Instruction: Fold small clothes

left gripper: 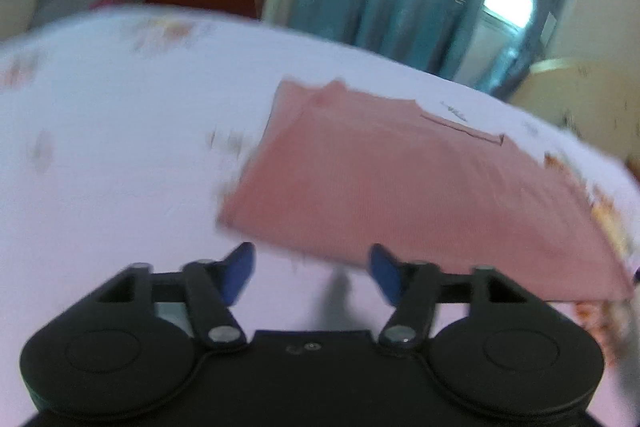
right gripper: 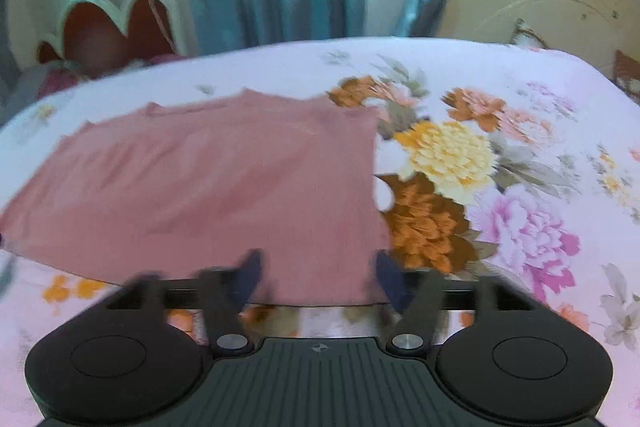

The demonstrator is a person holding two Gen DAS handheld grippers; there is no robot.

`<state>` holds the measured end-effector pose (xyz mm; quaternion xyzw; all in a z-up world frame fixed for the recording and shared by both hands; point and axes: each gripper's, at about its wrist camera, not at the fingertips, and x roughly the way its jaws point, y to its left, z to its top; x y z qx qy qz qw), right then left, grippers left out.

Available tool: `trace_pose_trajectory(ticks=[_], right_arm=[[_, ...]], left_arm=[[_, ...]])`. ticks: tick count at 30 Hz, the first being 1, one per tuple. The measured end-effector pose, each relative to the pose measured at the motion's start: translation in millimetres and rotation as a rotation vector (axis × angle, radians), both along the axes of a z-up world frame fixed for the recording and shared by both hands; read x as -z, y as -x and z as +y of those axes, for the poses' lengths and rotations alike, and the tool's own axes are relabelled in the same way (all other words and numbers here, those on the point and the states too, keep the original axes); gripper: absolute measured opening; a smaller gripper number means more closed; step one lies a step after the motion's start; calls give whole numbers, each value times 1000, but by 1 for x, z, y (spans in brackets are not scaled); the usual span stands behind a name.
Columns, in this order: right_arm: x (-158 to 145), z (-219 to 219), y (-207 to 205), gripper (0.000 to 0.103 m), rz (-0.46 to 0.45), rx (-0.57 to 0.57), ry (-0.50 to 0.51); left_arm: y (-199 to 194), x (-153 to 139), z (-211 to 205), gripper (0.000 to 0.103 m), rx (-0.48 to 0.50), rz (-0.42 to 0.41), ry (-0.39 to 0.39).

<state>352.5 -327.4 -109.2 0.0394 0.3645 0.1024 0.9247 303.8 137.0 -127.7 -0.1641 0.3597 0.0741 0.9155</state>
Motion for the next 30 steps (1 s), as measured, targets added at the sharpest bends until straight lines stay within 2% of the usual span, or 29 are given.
trace_pose_trajectory(ticks=[2, 4, 5, 8, 11, 17, 18, 20, 21, 23, 25, 30], right_arm=[[-3, 5, 2, 59, -8, -20, -18], [-6, 10, 6, 14, -18, -29, -41], [-6, 13, 6, 8, -5, -36, -68], [-5, 22, 0, 7, 6, -50, -86], [-4, 36, -10, 7, 24, -59, -109], [-1, 77, -53, 7, 54, -77, -166], [-2, 85, -62, 0, 57, -78, -179], [1, 104, -81, 0, 72, -91, -192], [2, 112, -89, 0, 77, -97, -191], [5, 130, -105, 0, 84, -116, -193], [8, 145, -119, 0, 91, -120, -192], [27, 166, -138, 0, 138, -120, -152]], left_arm=[[9, 12, 6, 56, -57, 6, 130], [15, 15, 12, 56, -105, -40, 204], [13, 17, 16, 56, -127, -48, 244], [4, 25, 30, 55, -189, -86, 343], [-10, 32, 40, 55, -243, -131, 409], [-39, 41, 49, 54, -290, -197, 454], [-44, 41, 51, 54, -284, -202, 447], [-56, 40, 53, 54, -261, -208, 444], [-61, 42, 57, 52, -256, -219, 469], [-69, 49, 63, 27, -261, -215, 517], [-74, 58, 69, 10, -265, -200, 550], [-71, 56, 69, 8, -242, -214, 546]])
